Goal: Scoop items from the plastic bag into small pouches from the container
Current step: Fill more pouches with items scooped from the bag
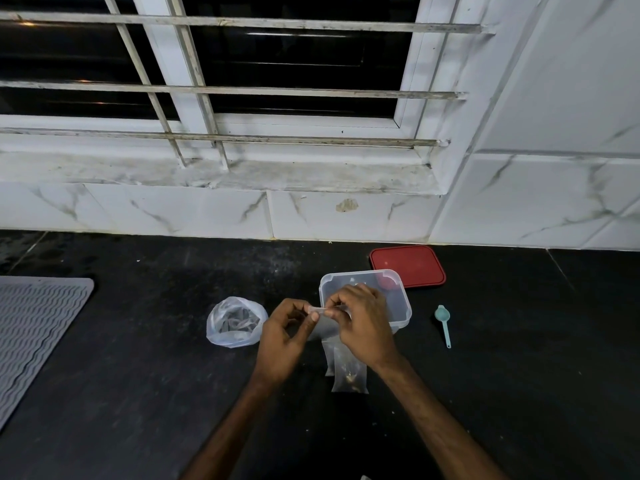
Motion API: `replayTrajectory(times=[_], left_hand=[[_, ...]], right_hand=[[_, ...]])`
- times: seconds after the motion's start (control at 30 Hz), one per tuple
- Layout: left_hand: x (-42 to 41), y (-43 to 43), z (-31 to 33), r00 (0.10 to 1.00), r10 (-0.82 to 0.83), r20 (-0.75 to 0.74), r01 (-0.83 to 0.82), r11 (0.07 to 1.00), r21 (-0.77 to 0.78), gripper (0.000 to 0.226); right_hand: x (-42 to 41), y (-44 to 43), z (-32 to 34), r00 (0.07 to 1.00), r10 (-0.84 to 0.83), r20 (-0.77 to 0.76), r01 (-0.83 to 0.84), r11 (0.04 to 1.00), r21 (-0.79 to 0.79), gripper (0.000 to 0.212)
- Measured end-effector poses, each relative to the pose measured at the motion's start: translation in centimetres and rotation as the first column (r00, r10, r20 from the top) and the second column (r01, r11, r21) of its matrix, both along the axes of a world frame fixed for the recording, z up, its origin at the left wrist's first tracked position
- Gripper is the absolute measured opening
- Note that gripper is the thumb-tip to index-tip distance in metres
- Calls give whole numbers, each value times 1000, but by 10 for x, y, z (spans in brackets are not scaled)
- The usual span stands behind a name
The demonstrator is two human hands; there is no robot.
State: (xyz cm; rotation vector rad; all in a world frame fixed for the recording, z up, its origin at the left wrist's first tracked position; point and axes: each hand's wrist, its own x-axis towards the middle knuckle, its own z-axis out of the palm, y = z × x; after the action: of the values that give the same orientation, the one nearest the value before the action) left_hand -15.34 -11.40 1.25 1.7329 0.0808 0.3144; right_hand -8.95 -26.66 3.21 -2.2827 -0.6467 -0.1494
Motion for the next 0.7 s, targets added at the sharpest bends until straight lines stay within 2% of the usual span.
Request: replayTrajectory(times=[0.1,0.17,0.3,0.57,0.7], left_hand=[[0,-3,1,1000,-30,1,30,1000,-9,21],[1,-2,0,1000,-20,-2,20,999,-28,21],[1,-2,0,1000,-21,0,21,998,-61,19],[1,-5,-3,1000,-3,-7,2,994,-113,26],[1,-2,-1,1000,-10,27,12,997,-75,25]], right_hand=[[-1,1,3,999,-7,39,7,1000,0,8],[-3,2,5,999,11,-32,-9,997,79,2],[-1,-3,6,974,76,-213,-24,971,237,10],[3,-11,6,949,111,-294,-22,957,288,16],[3,-11,4,971,50,-233,8,970,241,15]])
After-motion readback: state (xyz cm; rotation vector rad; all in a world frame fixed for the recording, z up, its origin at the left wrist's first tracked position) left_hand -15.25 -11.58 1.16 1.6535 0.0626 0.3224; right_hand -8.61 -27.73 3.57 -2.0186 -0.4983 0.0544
